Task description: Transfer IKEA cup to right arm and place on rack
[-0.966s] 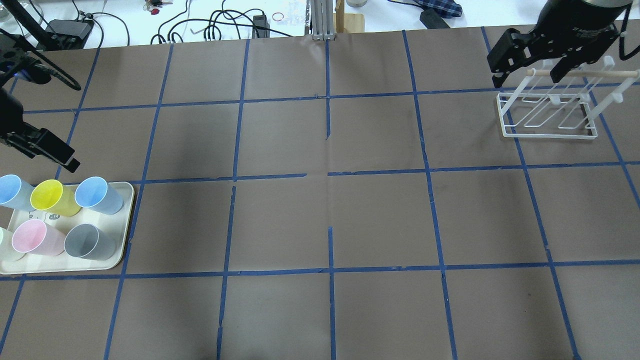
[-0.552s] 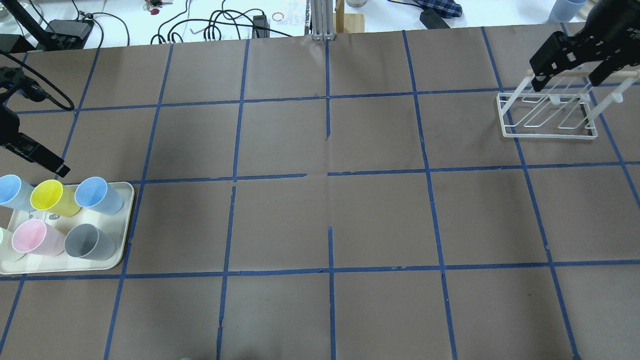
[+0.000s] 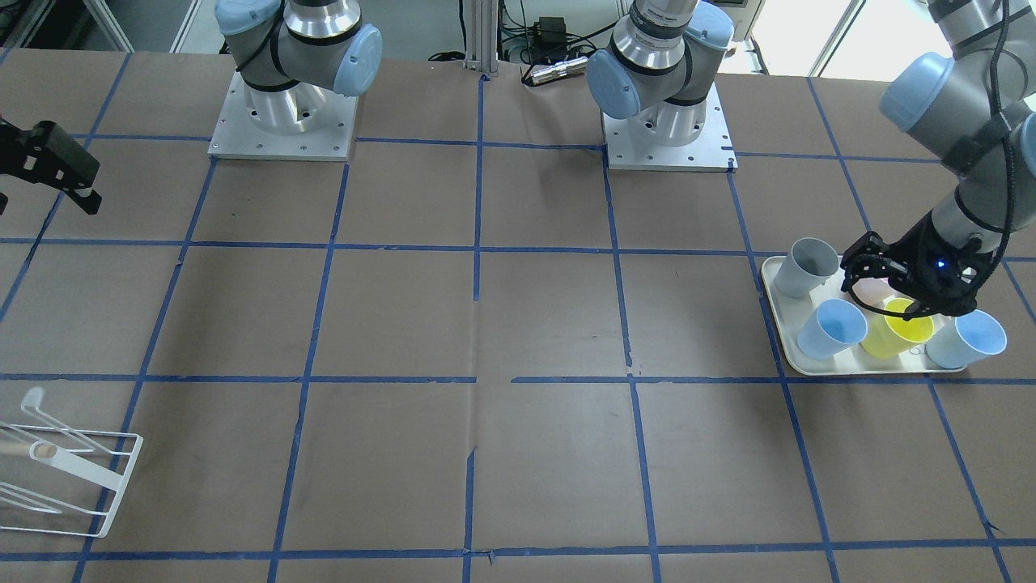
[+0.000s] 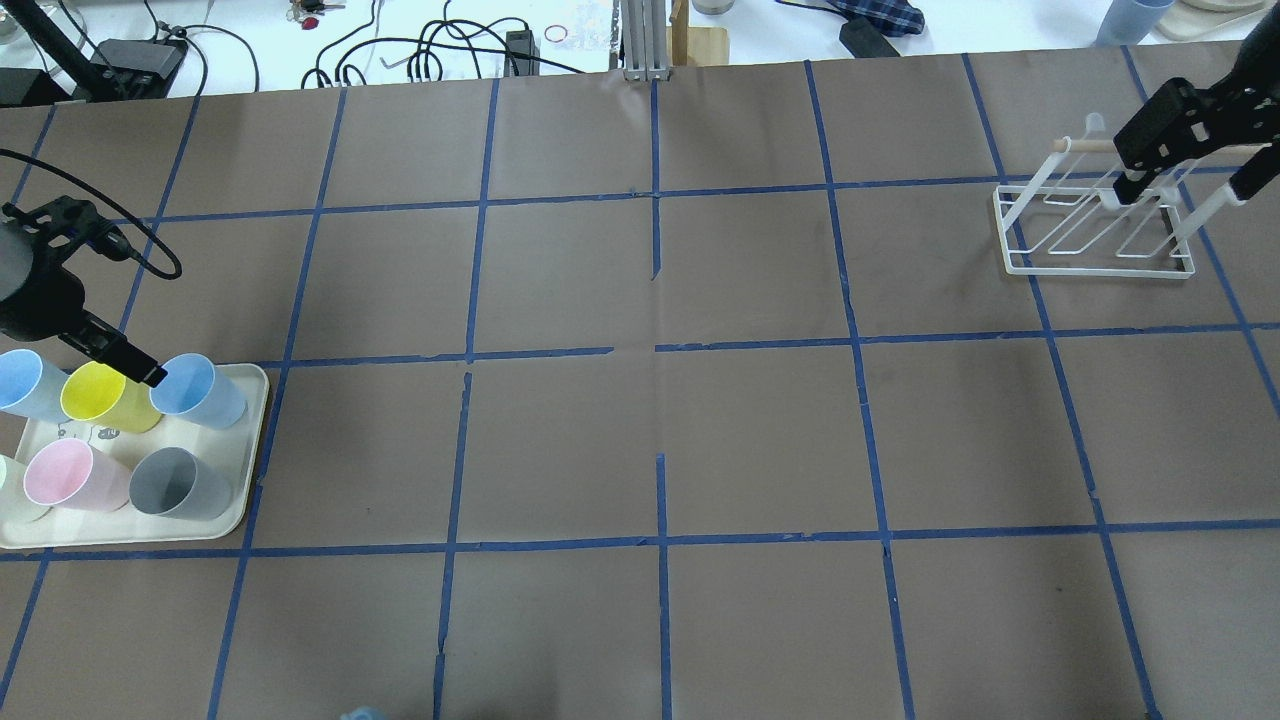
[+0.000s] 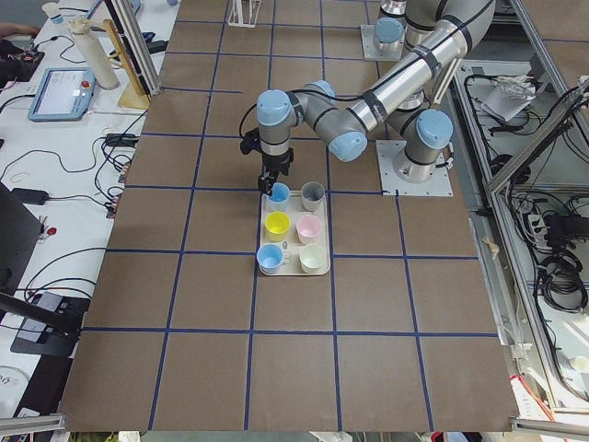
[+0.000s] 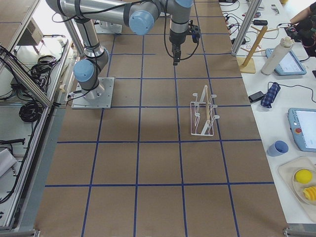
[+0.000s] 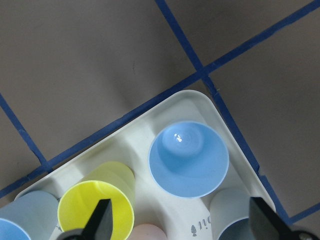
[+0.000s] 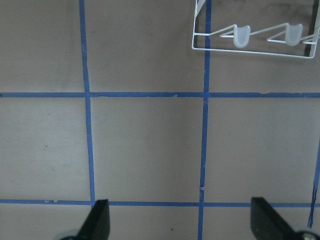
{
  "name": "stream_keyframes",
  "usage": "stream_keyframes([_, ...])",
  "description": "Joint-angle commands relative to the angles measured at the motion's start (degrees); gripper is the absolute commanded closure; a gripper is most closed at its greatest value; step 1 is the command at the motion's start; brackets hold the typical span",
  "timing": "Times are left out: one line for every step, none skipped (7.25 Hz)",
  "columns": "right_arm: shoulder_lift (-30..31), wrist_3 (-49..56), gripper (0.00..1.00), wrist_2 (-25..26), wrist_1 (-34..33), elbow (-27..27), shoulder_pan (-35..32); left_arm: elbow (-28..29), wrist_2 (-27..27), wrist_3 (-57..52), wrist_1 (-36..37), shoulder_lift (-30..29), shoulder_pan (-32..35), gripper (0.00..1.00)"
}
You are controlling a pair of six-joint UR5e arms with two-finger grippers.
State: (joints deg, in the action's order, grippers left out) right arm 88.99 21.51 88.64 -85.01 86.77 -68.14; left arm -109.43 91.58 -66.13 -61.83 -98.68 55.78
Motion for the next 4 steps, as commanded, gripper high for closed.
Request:
stream_keyframes([-0.5,1.2,0.0,-5.7,2.8,0.2,4.9,-0.6,-0.1,-1.0,1.0,-2.0,-0.1,0.17])
stream_keyframes([-0.9,2.9,0.0,-11.8,8.0,0.2,8.0,-0.2,-0.2,-1.8,1.0,-3.0,-1.2,0.18])
stream_keyframes([-1.6,7.0,0.0,-16.7,10.5,0.2,10.6,-0.2,-0.2,-1.8,1.1,-3.8,-2.1,0.18])
stream_keyframes([-2.4,10.5,0.0,-19.4,12.5,0.2,12.1,0.0,-0.1,-1.7,1.2,-4.3,-2.1,0.18])
